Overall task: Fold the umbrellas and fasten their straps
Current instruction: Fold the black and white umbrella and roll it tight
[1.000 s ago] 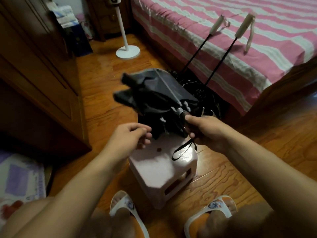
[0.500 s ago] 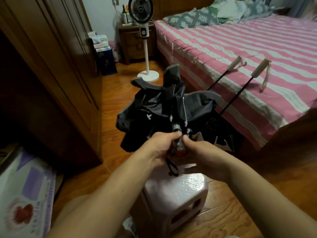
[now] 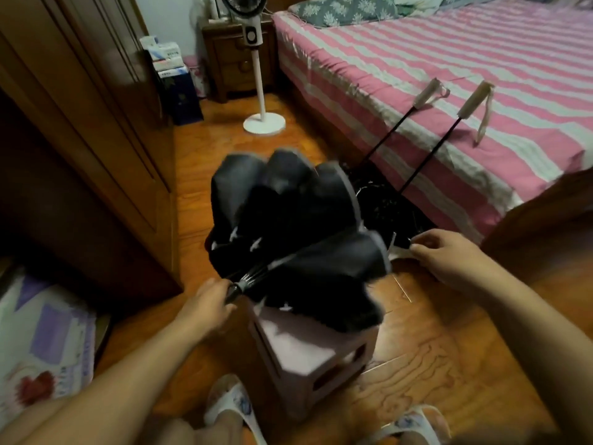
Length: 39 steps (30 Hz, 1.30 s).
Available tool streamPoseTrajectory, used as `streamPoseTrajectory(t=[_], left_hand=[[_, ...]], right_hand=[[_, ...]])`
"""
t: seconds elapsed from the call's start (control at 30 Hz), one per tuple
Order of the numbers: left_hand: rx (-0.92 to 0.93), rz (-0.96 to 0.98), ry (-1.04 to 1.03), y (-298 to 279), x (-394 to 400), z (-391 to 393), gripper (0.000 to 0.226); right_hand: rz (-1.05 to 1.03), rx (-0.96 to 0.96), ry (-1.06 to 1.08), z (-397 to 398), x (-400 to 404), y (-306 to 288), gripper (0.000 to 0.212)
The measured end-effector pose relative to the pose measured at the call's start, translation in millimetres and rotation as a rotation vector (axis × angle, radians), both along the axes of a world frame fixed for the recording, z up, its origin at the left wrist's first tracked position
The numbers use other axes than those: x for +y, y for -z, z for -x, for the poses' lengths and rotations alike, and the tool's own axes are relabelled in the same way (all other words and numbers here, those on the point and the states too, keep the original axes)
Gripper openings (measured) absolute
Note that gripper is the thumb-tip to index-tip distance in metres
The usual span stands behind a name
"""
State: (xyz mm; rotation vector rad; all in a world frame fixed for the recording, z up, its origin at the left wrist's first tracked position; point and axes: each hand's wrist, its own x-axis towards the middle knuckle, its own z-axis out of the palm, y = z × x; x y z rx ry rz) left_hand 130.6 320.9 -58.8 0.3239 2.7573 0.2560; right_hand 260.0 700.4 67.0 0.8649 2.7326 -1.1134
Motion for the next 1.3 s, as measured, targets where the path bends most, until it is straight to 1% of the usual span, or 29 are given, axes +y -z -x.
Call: streamPoseTrajectory(t=[0.07,0.17,0.3,0.4,0.47,0.5,0.53,0.6,0.67,0.7,0.73,0.77,0.8,0.87,0.9,0.93,1.0,1.07,1.13,1.17,1.2,1.23,1.3], left_hand=[[-0.017,0.031,0.000,16,-12,-3,0.036],[-0.044,0.005,-0.042,32,-25,-2,0.051],[-0.066,-0.077,-0.117,36,-30,1,0.056],[-0.036,-0.076,-0.121,28,-25,-3,0.059],[-0.032,-0.063,-0.121,26,-22,-4,0.059],[-0.028,-0.059,-0.118,26,-21,-4,0.059],[-0.023,-0.055,-0.110,25,-19,-4,0.058],[-0.008,-0.047,-0.092,24,-18,-4,0.056],[0.013,-0.048,-0.086,23,-15,-4,0.055],[0.026,-0.056,-0.085,22,-14,-5,0.054],[0.038,-0.067,-0.080,21,-12,-6,0.053],[0.047,-0.086,-0.074,20,-9,-8,0.052],[0.064,-0.113,-0.067,18,-6,-10,0.049],[0.117,-0.178,-0.055,13,1,-14,0.043],[0.147,-0.208,-0.041,11,5,-15,0.042],[0.177,-0.234,-0.026,8,8,-17,0.042],[0.197,-0.283,-0.003,5,14,-19,0.045],[0.150,-0.294,0.035,8,18,-20,0.048],[0.017,-0.247,0.086,17,21,-25,0.052],[-0.060,-0.199,0.125,22,22,-29,0.054],[-0.128,-0.150,0.165,27,24,-32,0.056],[-0.179,-0.118,0.187,33,25,-35,0.059],[-0.244,-0.052,0.190,38,25,-37,0.065]], right_hand=[[0.029,-0.102,-0.085,-3,-3,10,0.027],[0.022,-0.261,-0.159,-4,-8,25,0.036],[0.028,-0.296,-0.168,-4,-10,39,0.039],[0.044,-0.306,-0.182,0,-18,57,0.038],[0.080,-0.260,-0.218,5,-29,72,0.040],[0.096,-0.204,-0.240,8,-35,81,0.043],[0.099,-0.140,-0.268,10,-41,91,0.048],[0.071,-0.046,-0.328,14,-56,110,0.064],[0.103,-0.021,-0.347,16,-72,125,0.079],[0.120,-0.025,-0.345,16,-76,132,0.082],[0.135,-0.039,-0.328,16,-80,135,0.080],[0.161,-0.058,-0.291,14,-81,137,0.074],[0.196,-0.078,-0.238,12,-79,137,0.062],[0.242,-0.100,-0.166,7,-76,127,0.032],[0.243,-0.080,-0.145,5,-74,117,0.020],[0.244,-0.051,-0.113,2,-72,105,0.012],[0.249,0.008,-0.040,-10,-66,79,0.005],[0.285,0.054,0.027,-30,-59,59,0.005],[0.406,0.056,0.098,-54,-54,47,0.009],[0.433,0.040,0.121,-65,-53,45,0.010],[0.386,0.023,0.120,-73,-52,47,0.011],[0.244,0.005,0.080,-79,-51,51,0.013],[-0.171,-0.015,-0.105,-84,-48,55,0.015]])
